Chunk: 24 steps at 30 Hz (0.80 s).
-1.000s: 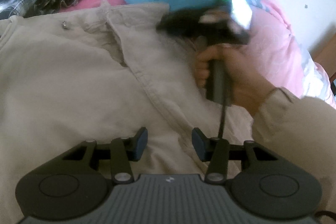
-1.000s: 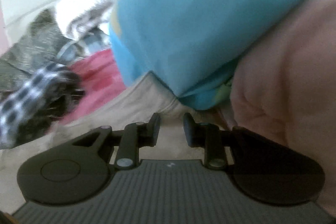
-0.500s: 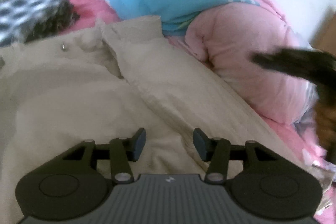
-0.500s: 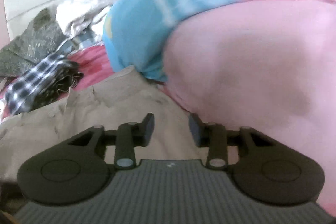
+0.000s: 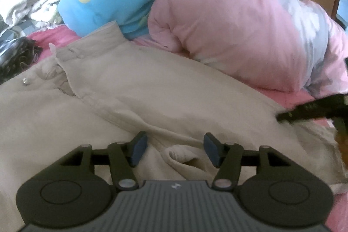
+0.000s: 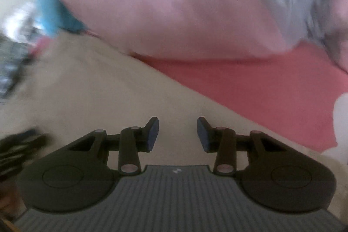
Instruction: Fold clothes
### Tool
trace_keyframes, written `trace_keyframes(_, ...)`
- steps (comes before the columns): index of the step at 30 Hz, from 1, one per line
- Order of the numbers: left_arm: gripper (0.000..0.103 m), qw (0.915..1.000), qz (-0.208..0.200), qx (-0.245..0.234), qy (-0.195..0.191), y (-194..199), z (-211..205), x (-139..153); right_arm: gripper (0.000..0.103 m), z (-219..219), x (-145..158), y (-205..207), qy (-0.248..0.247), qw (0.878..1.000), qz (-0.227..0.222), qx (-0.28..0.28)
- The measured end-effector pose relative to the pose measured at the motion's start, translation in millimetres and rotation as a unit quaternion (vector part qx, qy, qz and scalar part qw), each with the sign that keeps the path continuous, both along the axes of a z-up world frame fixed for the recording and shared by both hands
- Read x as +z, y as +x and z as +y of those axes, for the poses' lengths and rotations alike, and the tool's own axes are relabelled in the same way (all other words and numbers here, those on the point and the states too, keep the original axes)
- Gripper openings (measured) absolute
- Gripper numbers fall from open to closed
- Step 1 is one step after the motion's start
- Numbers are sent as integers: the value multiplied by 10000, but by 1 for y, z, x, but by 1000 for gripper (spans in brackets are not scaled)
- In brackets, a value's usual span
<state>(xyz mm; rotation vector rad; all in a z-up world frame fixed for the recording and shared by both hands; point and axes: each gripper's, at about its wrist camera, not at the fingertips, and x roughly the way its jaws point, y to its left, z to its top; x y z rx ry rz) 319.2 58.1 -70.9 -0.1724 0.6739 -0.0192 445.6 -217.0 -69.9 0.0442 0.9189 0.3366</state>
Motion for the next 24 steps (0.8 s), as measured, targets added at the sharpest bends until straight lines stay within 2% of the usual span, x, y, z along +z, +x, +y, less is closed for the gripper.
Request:
trace_keyframes(3, 59, 10000, 14, -6, -18, 1, 0, 0, 32, -6, -5, 24, -94, 9990, -306, -315)
trace_keyframes(5, 59, 10000, -4, -11, -71, 1, 2, 1, 28, -19, -2, 34, 105, 9979, -191, -614)
trace_keyframes(7, 58, 9998, -51, -8, -173, 1, 5, 4, 32, -36, 11, 29, 71, 9948, -237, -991)
trace_keyframes(9, 58, 9992, -172, 4, -360, -2, 8, 10, 33, -61, 30, 8, 115, 9921, -453, -1166)
trace_keyframes(11, 58, 9981, -341, -36, -509, -6, 9, 17, 41, -97, 49, -22, 341, 9872, -619, -1432)
trace_keyframes(12, 58, 9973, -398, -100, -602, -8, 9, 21, 42, -116, 58, -39, 429, 9841, -675, -1584)
trace_keyframes(15, 58, 9933, -366, -496, -976, -10, 1, 22, 45, -167, 76, -95, 551, 9736, -818, -2060)
trace_keyframes(16, 58, 9919, -308, -685, -1028, -10, -6, 19, 49, -180, 79, -112, 588, 9698, -859, -2208)
trace_keyframes(17, 58, 9912, -249, -846, -983, -10, -15, 15, 55, -193, 82, -130, 626, 9657, -900, -2354)
trace_keyframes(19, 58, 9931, -118, -959, -668, -10, -33, 4, 59, -220, 74, -156, 687, 9580, -831, -2659)
trace_keyframes(21, 58, 9942, -29, -1011, -374, -11, -46, -5, 61, -245, 58, -172, 764, 9501, -666, -2950)
trace_keyframes(24, 58, 9948, -46, -1010, -120, -11, -53, -11, 62, -264, 25, -182, 998, 9304, -333, -3512)
